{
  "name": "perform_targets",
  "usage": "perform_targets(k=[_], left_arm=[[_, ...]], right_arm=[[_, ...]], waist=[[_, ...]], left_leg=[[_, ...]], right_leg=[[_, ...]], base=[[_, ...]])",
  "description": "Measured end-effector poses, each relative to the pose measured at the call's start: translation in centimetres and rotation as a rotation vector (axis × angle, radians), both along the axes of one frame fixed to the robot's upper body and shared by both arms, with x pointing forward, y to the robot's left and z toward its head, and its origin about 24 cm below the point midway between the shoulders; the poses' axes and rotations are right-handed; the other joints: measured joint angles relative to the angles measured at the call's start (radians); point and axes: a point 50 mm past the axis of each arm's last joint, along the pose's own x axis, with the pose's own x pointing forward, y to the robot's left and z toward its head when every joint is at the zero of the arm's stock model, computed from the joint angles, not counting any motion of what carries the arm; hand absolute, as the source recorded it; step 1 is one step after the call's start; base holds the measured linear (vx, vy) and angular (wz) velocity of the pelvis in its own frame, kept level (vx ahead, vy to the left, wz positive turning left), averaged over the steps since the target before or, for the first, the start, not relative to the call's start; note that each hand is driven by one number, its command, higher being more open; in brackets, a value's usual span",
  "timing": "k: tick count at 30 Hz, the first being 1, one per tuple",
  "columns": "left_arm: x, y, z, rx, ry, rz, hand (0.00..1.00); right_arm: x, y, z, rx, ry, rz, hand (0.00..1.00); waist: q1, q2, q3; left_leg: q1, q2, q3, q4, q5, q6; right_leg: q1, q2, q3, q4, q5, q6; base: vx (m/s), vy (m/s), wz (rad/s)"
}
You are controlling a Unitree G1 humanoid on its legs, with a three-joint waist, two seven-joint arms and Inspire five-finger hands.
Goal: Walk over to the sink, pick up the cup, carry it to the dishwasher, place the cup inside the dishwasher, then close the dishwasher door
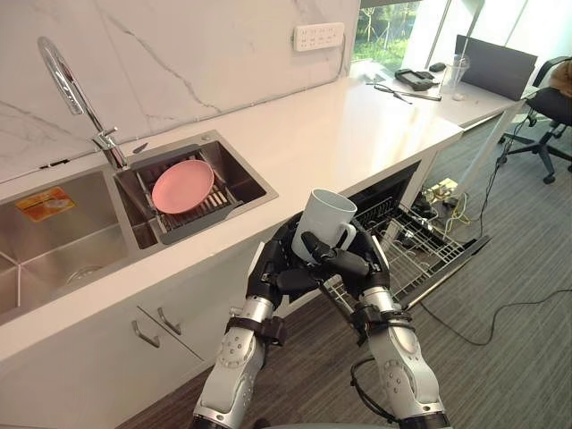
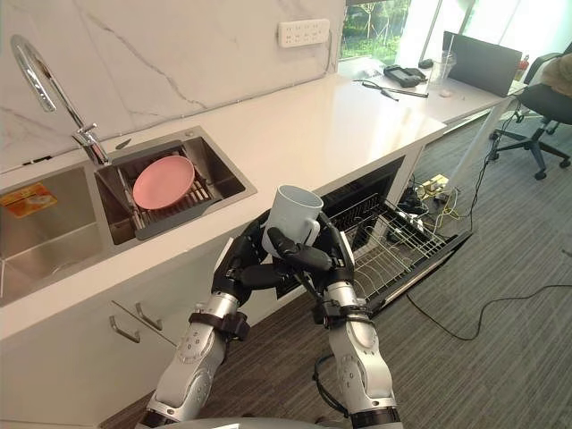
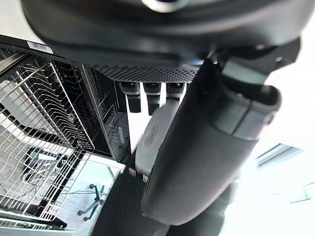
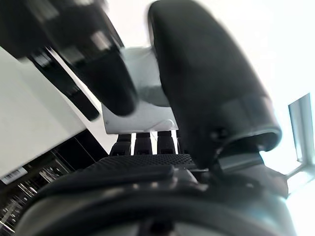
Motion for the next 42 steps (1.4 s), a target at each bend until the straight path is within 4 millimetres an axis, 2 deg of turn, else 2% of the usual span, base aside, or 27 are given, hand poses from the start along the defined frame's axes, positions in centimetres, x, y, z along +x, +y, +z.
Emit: perform_targets(k=[1,5,8,14,21,26,28,33,37,42], left_arm=[[-0.3,0.8,-0.2,0.004,0.011,0.033,0.90],[-0.8,3.6,-1.0,0.041,0.048,0.136,0.90],[-0.9,3.3,-0.9,0.040,0.045,0.124,0.90],[-1.0,2.1,-0.8,0.000,0.044,0.074,0.90],[-1.7,2.5,-1.6,-0.003,0.084,0.057,0.90],[-3.8,3.6,-4.3,0.022,0.208,0.062,0.90],[-5.0,4.9,-6.5,0.043,0.312,0.102,0.90],[-7.6,7.7,-10.1,0.117,0.509,0.197,0.90],[-9.1,9.1,-11.9,0.176,0.612,0.250,0.90],[-10.6,9.5,-13.9,0.226,0.728,0.264,0.90]], right_arm=[[-0.1,-2.0,0.0,-0.023,0.002,-0.105,0.30],[-1.3,-6.7,0.0,-0.163,0.040,-0.361,0.30],[-2.1,-7.2,0.2,-0.256,0.051,-0.383,0.30],[-2.2,-6.9,0.0,-0.286,0.058,-0.363,0.30],[-3.4,-7.3,-1.2,-0.307,0.114,-0.363,0.30],[-4.6,-8.0,-2.6,-0.339,0.188,-0.373,0.30],[-5.1,-8.6,-3.3,-0.356,0.227,-0.385,0.30],[-5.8,-9.7,-3.9,-0.411,0.273,-0.413,0.30],[-5.7,-9.9,-3.8,-0.475,0.281,-0.409,0.30],[-5.8,-10.2,-5.0,-0.534,0.350,-0.402,0.30]], waist=[[0.001,0.000,0.000],[-0.012,0.002,0.001],[-0.016,0.004,0.002],[-0.015,0.004,0.002],[-0.015,0.004,0.002],[-0.014,0.004,0.002],[-0.015,0.004,0.002],[-0.012,0.003,0.003],[-0.006,0.002,0.003],[0.010,-0.002,0.008]], left_leg=[[0.000,-0.001,-0.002,0.000,0.000,0.000],[0.000,-0.001,-0.001,0.000,0.001,0.002],[0.000,0.001,-0.001,0.000,0.001,0.002],[0.000,0.004,-0.001,0.000,0.001,0.001],[0.000,0.004,0.001,0.000,0.000,0.001],[-0.001,0.004,0.002,0.000,-0.003,-0.001],[-0.003,0.005,0.002,0.000,-0.003,-0.002],[-0.007,0.005,-0.003,0.000,-0.003,-0.002],[-0.010,0.006,-0.007,0.000,-0.003,-0.001],[-0.024,0.006,-0.022,0.000,-0.004,-0.004]], right_leg=[[0.001,-0.002,-0.002,0.000,0.000,0.000],[0.001,-0.002,-0.002,-0.002,-0.001,0.000],[0.001,-0.001,-0.002,-0.002,-0.001,0.000],[0.001,-0.001,-0.002,-0.003,-0.001,0.000],[0.001,-0.001,0.000,-0.004,-0.001,0.000],[0.001,-0.001,0.000,-0.005,-0.001,0.000],[-0.001,0.000,0.000,-0.005,-0.001,0.000],[-0.002,-0.001,-0.006,-0.005,-0.004,-0.001],[-0.002,-0.001,-0.012,-0.005,-0.006,-0.003],[-0.009,0.000,-0.029,-0.004,-0.010,-0.004]], base=[[0.00,0.000,0.03],[0.00,0.000,0.00],[0.00,0.000,0.00],[0.00,0.000,0.00],[0.00,0.000,0.00],[0.00,0.000,0.00],[0.00,0.000,0.00],[0.00,0.000,0.03],[0.00,0.000,0.03],[-0.01,-0.012,0.08]])
